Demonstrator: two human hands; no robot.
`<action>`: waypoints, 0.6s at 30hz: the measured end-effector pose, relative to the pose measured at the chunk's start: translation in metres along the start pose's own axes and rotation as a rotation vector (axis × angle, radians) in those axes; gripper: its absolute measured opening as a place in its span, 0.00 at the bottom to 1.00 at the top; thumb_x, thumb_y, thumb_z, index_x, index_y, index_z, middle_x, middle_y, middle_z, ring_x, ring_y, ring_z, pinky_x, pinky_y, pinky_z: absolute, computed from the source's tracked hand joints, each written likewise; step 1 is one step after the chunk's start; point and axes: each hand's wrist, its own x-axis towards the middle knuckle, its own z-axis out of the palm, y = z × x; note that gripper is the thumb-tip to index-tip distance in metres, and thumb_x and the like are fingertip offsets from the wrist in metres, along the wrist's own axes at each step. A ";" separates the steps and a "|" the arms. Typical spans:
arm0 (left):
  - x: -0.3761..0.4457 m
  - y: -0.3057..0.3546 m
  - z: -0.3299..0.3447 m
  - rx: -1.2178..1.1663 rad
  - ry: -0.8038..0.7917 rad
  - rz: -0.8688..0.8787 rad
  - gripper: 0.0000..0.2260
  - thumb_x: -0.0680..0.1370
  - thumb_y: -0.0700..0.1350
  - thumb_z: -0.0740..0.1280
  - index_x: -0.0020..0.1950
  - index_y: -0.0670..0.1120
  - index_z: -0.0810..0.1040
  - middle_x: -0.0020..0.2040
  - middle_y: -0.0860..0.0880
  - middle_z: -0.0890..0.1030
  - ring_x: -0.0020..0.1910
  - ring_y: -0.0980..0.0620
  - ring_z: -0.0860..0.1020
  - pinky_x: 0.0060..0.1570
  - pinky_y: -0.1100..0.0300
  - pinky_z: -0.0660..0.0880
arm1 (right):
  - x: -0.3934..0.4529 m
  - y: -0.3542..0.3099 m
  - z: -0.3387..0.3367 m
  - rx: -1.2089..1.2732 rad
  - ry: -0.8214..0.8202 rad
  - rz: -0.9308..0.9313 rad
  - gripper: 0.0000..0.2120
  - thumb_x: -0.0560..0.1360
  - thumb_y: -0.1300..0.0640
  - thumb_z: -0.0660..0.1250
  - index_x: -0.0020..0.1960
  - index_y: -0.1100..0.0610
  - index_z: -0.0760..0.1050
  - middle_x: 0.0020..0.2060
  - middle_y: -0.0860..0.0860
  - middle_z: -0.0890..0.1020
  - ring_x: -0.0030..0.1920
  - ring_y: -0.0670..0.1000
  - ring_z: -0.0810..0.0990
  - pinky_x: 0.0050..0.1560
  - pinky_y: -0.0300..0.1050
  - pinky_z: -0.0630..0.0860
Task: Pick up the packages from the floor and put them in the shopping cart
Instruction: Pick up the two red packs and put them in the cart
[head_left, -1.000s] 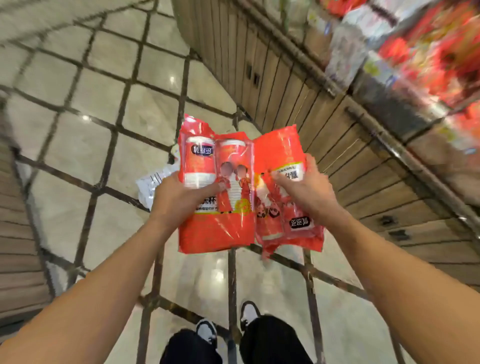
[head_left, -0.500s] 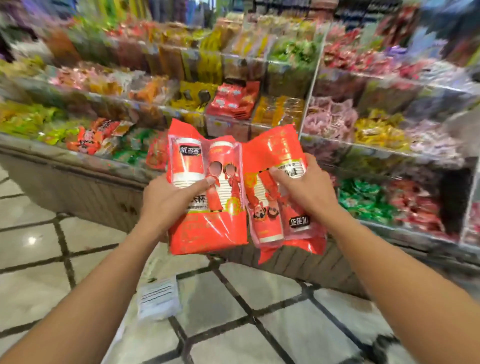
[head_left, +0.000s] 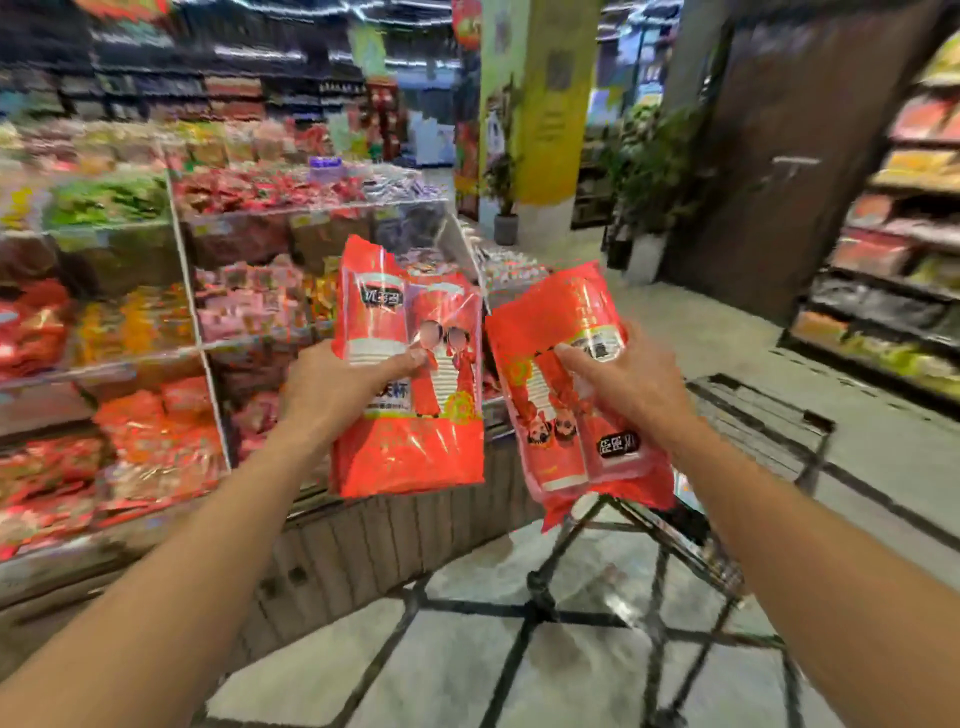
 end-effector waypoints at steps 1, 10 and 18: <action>0.000 0.013 0.032 -0.003 -0.024 0.018 0.31 0.46 0.76 0.77 0.40 0.58 0.86 0.51 0.49 0.88 0.52 0.48 0.86 0.57 0.45 0.82 | 0.006 0.022 -0.026 -0.024 0.030 0.027 0.26 0.73 0.35 0.76 0.63 0.49 0.77 0.49 0.50 0.84 0.55 0.56 0.84 0.53 0.48 0.76; -0.033 0.116 0.313 -0.089 -0.241 0.021 0.35 0.52 0.72 0.80 0.50 0.51 0.88 0.48 0.52 0.88 0.49 0.50 0.86 0.57 0.47 0.82 | 0.062 0.220 -0.242 -0.100 0.193 0.201 0.32 0.73 0.35 0.75 0.70 0.50 0.75 0.57 0.51 0.86 0.57 0.56 0.84 0.58 0.52 0.80; -0.036 0.162 0.493 -0.138 -0.384 0.031 0.15 0.65 0.55 0.84 0.43 0.53 0.81 0.42 0.54 0.84 0.42 0.54 0.83 0.41 0.58 0.76 | 0.106 0.342 -0.345 -0.081 0.301 0.306 0.29 0.75 0.37 0.75 0.69 0.50 0.73 0.51 0.47 0.82 0.52 0.54 0.84 0.58 0.54 0.81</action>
